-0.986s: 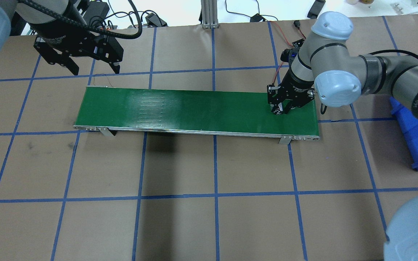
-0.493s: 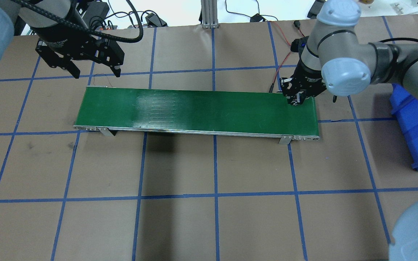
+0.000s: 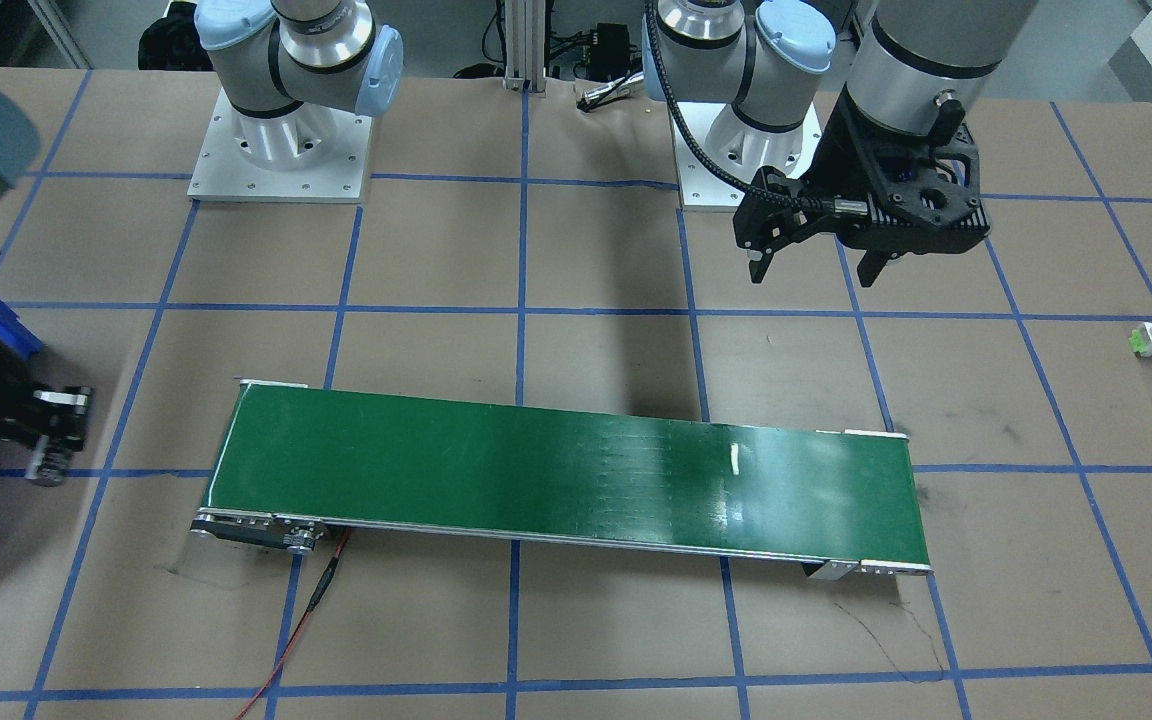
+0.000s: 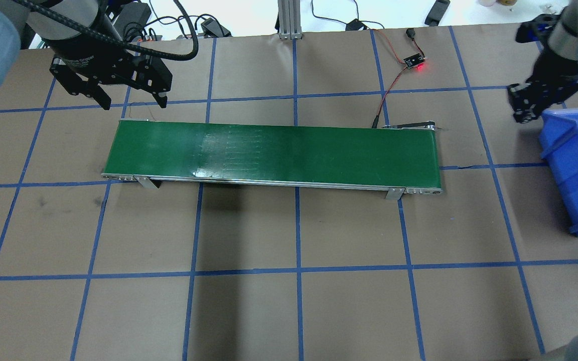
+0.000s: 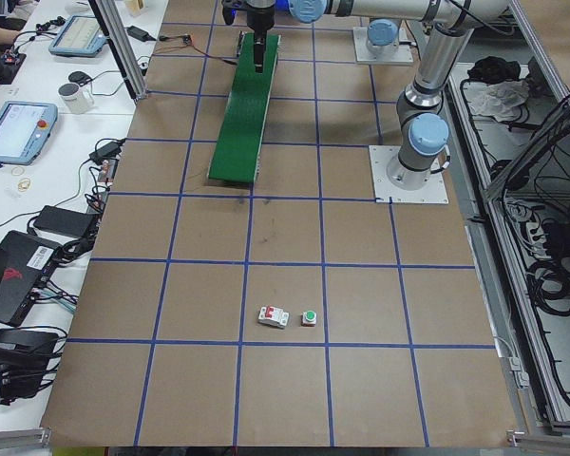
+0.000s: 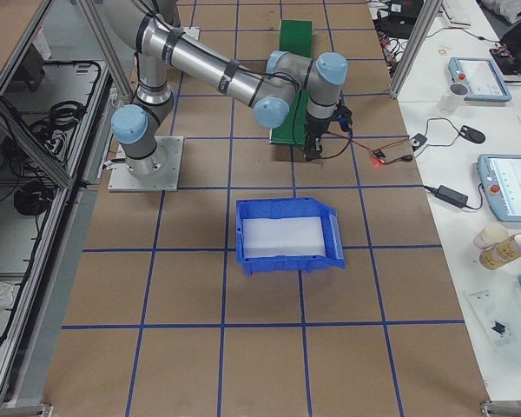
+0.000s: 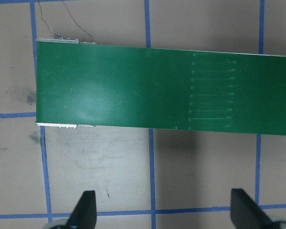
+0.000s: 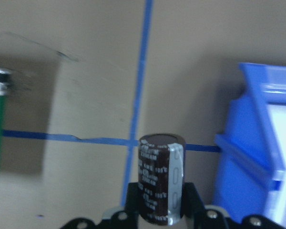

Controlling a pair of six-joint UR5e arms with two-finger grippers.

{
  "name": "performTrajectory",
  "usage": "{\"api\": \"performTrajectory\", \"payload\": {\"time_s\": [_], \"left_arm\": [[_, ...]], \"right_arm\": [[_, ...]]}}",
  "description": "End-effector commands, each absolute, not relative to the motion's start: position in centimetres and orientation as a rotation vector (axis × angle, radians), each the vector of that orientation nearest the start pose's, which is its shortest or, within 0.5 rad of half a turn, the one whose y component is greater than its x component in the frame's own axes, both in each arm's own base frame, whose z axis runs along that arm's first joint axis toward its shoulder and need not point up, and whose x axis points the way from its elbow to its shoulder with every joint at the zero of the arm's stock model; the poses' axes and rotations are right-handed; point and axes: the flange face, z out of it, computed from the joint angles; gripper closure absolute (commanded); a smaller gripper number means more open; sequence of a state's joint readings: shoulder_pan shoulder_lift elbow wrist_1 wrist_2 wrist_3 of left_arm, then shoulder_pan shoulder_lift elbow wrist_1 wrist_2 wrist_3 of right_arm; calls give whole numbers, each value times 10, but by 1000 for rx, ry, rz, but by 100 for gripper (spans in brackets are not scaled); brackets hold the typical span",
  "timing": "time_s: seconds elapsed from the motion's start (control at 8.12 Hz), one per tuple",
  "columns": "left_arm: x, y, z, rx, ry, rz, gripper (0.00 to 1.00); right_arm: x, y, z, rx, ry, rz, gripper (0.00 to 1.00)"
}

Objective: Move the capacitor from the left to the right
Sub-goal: 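Lift the capacitor with the right gripper and carry it into the blue bin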

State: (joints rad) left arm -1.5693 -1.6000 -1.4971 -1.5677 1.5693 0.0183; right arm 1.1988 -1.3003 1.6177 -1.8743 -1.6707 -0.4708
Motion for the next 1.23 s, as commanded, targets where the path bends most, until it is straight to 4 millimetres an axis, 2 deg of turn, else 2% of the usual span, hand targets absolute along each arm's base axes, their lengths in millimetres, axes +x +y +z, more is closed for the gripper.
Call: {"api": "performTrajectory", "payload": {"time_s": [0.0,0.12,0.25,0.37,0.49,0.62,0.74,0.86,0.99,1.11], "left_arm": [[-133,-509,510,27,3142,-75,0],[-133,-509,510,27,3142,-75,0],[-133,-509,510,24,3142,-75,0],[-133,-509,510,27,3142,-75,0],[-133,-509,510,27,3142,-75,0],[-133,-509,509,27,3142,-72,0],[-133,-509,509,24,3142,-72,0],[-133,-509,509,24,3142,-72,0],[-133,-509,509,24,3142,-72,0],[-133,-509,509,27,3142,-72,0]], "right_arm": [[-252,-554,385,-404,3259,73,100],[-282,-543,379,-515,3231,100,100],[-309,-534,361,-530,3212,113,100],[-322,-536,328,-511,3182,145,100],[-323,-536,304,-516,3167,170,100],[-322,-532,293,-508,3159,177,100],[-320,-533,295,-517,3171,148,27],[-319,-531,303,-520,3176,143,0],[-315,-529,316,-530,3186,125,0],[-297,-526,350,-551,3206,56,0]]}}
